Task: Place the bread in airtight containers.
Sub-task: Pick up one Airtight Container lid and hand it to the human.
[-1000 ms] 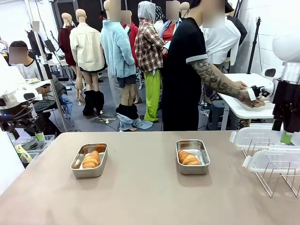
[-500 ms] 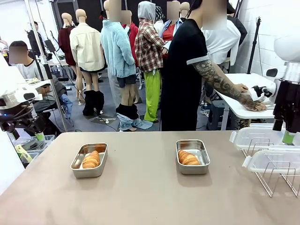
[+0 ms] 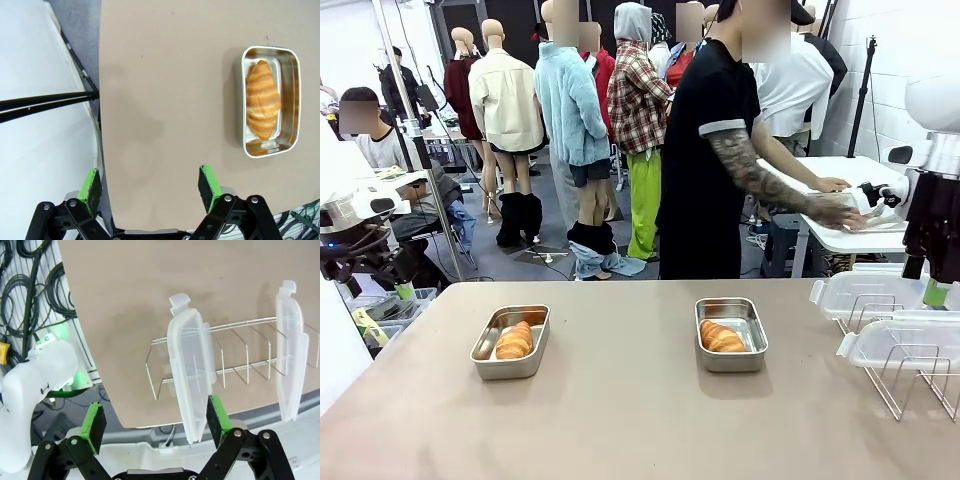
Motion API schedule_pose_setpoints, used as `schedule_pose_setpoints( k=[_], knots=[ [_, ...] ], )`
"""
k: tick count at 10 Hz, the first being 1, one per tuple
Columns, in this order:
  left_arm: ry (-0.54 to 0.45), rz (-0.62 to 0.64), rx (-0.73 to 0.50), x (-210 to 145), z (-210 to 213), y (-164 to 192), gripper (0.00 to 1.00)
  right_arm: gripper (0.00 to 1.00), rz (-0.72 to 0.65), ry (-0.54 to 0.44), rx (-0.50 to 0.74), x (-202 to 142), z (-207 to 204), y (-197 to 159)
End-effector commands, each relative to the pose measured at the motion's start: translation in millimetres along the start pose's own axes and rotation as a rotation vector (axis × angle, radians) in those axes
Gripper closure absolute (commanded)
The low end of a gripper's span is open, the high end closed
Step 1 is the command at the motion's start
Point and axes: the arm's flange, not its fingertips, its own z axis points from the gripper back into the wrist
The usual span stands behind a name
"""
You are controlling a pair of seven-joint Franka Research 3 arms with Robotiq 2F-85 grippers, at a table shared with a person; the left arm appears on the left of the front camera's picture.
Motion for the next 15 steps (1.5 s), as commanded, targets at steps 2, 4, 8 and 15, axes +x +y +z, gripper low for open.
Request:
schedule_pose_setpoints(
  k=[2,4,8,15],
  knots=[
    [0.000,0.002,0.009,-2.6,0.6,1.6,0.00,0.00,0.015,-0.006,0.007,-1.7,-0.6,0.5],
    [0.000,0.002,0.009,-2.6,0.6,1.6,0.00,0.00,0.015,-0.006,0.007,-1.7,-0.6,0.5],
    [0.000,0.002,0.009,-2.6,0.6,1.6,0.00,0.00,0.015,-0.006,0.007,-1.7,-0.6,0.5],
    [0.000,0.002,0.009,-2.6,0.6,1.6,0.00,0.00,0.015,-0.006,0.007,-1.7,-0.6,0.5]
  ],
)
